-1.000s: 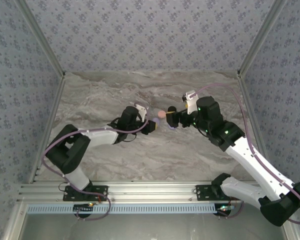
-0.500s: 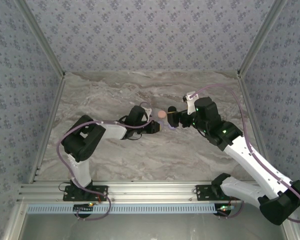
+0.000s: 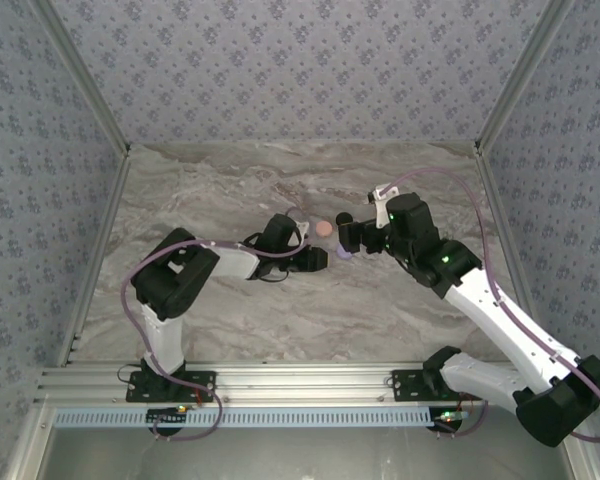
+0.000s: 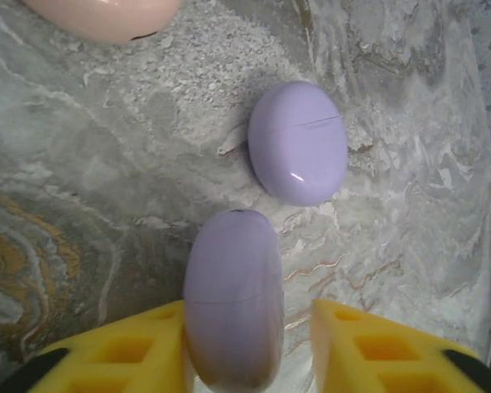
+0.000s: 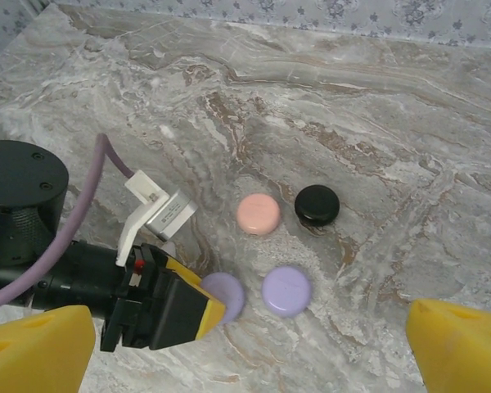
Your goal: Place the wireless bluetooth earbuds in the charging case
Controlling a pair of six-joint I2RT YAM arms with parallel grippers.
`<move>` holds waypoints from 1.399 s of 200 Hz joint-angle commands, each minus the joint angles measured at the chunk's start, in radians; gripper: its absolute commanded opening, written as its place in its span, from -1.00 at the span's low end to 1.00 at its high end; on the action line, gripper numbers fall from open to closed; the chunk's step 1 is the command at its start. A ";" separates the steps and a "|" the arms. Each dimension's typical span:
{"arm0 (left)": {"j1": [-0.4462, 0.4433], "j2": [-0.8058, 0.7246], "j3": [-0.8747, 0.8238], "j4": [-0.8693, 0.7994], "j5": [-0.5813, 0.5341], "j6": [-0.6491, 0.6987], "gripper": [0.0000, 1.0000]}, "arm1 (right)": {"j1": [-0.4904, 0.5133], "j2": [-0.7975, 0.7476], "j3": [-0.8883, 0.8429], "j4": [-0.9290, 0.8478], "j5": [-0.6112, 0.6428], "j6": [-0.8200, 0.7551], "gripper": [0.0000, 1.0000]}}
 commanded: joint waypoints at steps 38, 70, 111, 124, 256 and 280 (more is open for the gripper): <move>-0.001 -0.115 -0.001 -0.142 -0.124 0.095 0.24 | -0.060 -0.024 0.007 -0.045 0.048 -0.016 1.00; 0.008 -0.237 -0.003 -0.250 -0.237 0.175 0.54 | -0.113 -0.082 -0.022 -0.013 0.062 -0.030 1.00; 0.050 -0.455 -0.056 -0.320 -0.454 0.278 0.90 | -0.196 -0.182 -0.128 0.065 0.221 -0.056 1.00; 0.079 -0.529 -0.083 -0.330 -0.527 0.303 0.96 | -0.232 -0.213 -0.177 0.107 0.312 -0.034 1.00; 0.474 -0.948 -0.512 0.010 -0.818 0.622 0.98 | -0.562 0.131 -0.714 1.096 0.223 -0.085 1.00; 0.503 -0.949 -0.579 0.089 -0.796 0.660 0.99 | -0.608 0.252 -0.721 1.240 0.108 -0.145 1.00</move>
